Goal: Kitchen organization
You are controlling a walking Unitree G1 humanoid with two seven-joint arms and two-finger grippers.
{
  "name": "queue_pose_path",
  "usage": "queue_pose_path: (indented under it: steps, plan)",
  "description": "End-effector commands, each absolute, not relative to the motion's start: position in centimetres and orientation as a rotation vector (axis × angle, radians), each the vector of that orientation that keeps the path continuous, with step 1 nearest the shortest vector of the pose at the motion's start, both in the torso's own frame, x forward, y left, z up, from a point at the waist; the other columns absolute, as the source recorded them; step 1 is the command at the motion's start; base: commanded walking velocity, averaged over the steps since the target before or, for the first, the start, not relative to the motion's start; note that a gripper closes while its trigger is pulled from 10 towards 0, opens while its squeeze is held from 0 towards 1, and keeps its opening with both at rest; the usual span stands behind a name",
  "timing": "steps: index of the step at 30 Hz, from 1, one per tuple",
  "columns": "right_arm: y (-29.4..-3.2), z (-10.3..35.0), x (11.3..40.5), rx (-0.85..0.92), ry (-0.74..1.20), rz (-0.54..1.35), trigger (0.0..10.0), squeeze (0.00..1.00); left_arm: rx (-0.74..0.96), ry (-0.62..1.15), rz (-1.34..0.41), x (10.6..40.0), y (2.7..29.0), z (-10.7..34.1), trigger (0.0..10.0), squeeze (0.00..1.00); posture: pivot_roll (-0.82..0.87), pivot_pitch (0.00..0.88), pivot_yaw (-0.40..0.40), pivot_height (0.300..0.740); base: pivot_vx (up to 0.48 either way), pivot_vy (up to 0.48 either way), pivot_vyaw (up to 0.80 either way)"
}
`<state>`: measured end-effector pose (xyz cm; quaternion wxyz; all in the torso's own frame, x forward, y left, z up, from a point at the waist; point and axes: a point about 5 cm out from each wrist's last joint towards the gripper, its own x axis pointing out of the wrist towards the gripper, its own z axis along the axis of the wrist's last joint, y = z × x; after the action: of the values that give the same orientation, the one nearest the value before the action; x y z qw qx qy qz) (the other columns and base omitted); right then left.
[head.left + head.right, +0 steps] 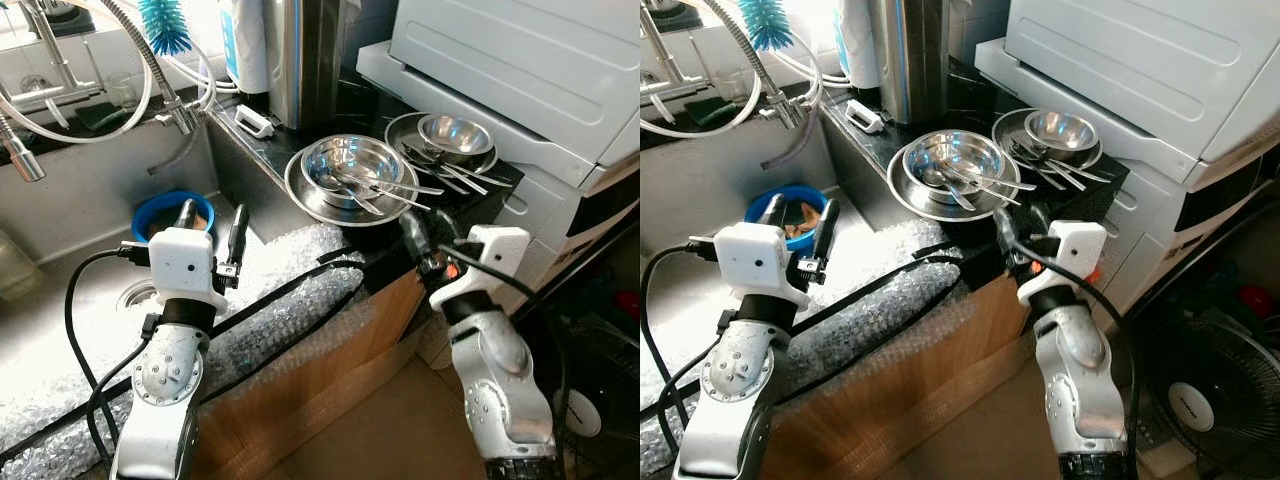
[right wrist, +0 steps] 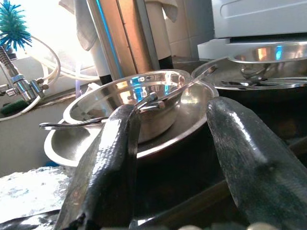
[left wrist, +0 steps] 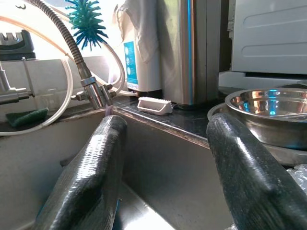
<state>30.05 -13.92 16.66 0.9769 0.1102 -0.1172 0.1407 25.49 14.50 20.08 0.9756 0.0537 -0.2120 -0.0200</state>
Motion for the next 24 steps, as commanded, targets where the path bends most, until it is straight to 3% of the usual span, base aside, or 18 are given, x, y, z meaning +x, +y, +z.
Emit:
queue_pose_path:
  steps: [1,15,16,17,19,20,21,22,23,24]
  plan:
    - [-13.9,16.8,30.4,0.211,-0.245,0.287,10.0,0.00,0.113,-0.424,-0.029,25.6,14.5,20.0,10.0,0.00,0.06,0.098,-0.045,0.740,0.000,0.000,0.00]
    - [-13.0,17.0,30.7,0.215,-0.265,0.354,9.9,0.00,0.113,-0.424,-0.023,25.7,14.5,20.1,10.0,0.00,0.06,0.100,-0.045,0.740,0.000,0.000,0.00]
    - [-13.0,17.0,30.7,0.216,-0.266,0.355,4.7,0.00,0.113,-0.423,-0.023,25.7,14.5,20.1,10.0,0.00,0.06,0.099,-0.045,0.740,0.000,0.000,0.00]
    - [-13.0,17.1,30.7,0.217,-0.267,0.355,4.7,0.00,0.113,-0.423,-0.023,25.7,14.5,20.1,10.0,0.00,0.06,0.099,-0.045,0.740,0.000,0.000,0.00]
    - [-13.0,17.0,30.7,0.217,-0.268,0.356,0.6,0.00,0.113,-0.422,-0.021,25.7,14.5,20.1,10.0,0.00,0.06,0.099,-0.045,0.740,0.000,0.000,0.00]
    - [-13.0,17.0,30.7,0.217,-0.268,0.356,0.6,0.00,0.113,-0.422,-0.021,25.7,14.5,20.1,10.0,0.00,0.06,0.099,-0.045,0.740,0.000,0.000,0.00]
    - [-12.9,17.1,30.6,0.217,-0.270,0.359,1.5,0.00,0.112,-0.422,-0.021,25.7,14.5,20.1,10.0,0.00,0.06,0.098,-0.045,0.740,0.000,0.000,0.00]
    - [-12.9,17.1,30.6,0.217,-0.271,0.361,4.2,0.00,0.112,-0.422,-0.021,25.7,14.5,20.1,10.0,0.00,0.06,0.097,-0.046,0.740,0.000,0.000,0.00]
    - [-12.9,17.1,30.6,0.212,-0.271,0.362,10.0,0.00,0.111,-0.422,-0.021,25.7,14.5,20.0,10.0,0.00,0.06,0.097,-0.046,0.740,0.000,0.000,0.00]
    - [-12.9,17.1,30.6,0.208,-0.271,0.361,10.0,0.00,0.111,-0.422,-0.021,25.7,14.5,20.0,10.0,0.00,0.06,0.098,-0.046,0.740,0.000,0.000,0.00]
